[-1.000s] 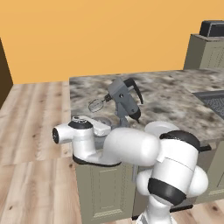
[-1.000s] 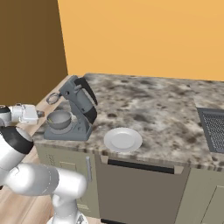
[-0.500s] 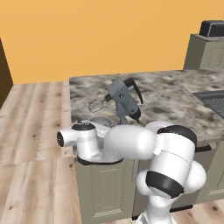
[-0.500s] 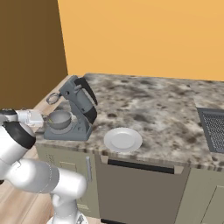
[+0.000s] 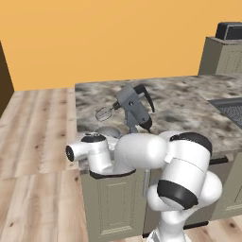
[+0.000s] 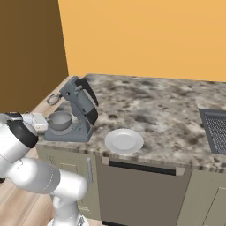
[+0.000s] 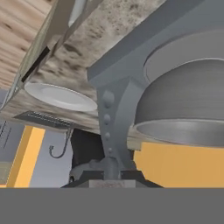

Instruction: Add butter and sugar cubes to the stand mixer bowl and then turn on the stand mixer to begin making frosting.

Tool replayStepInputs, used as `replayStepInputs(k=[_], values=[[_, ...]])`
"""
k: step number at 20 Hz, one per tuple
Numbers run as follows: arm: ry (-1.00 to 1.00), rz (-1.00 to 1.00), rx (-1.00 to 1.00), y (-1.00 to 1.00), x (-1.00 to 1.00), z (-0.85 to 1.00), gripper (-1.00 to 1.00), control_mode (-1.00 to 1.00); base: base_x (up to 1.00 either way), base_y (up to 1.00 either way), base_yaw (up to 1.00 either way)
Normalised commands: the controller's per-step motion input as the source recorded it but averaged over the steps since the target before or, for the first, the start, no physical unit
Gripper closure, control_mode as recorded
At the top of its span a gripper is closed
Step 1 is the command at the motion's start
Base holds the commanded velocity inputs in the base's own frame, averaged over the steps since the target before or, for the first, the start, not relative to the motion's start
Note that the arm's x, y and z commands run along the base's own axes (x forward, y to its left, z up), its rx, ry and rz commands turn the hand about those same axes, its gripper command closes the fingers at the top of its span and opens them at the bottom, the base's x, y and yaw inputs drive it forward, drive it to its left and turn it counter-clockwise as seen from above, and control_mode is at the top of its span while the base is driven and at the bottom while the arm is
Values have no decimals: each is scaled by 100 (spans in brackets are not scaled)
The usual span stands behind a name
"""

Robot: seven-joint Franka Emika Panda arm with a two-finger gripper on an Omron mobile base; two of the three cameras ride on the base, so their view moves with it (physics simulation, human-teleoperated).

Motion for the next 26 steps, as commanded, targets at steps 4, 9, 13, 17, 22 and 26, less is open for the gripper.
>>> replayStepInputs(k=[4,9,13,17,22,26], values=[[1,7,4,0,28,-6,100,-100,0,0,0],[4,8,4,0,24,-10,100,-100,0,0,0],[6,8,3,0,12,-16,100,-100,0,0,0],[5,8,1,5,21,-18,100,-100,0,0,0],[4,8,0,8,29,-16,100,-100,0,0,0],[3,9,0,12,13,-21,100,-100,0,0,0]])
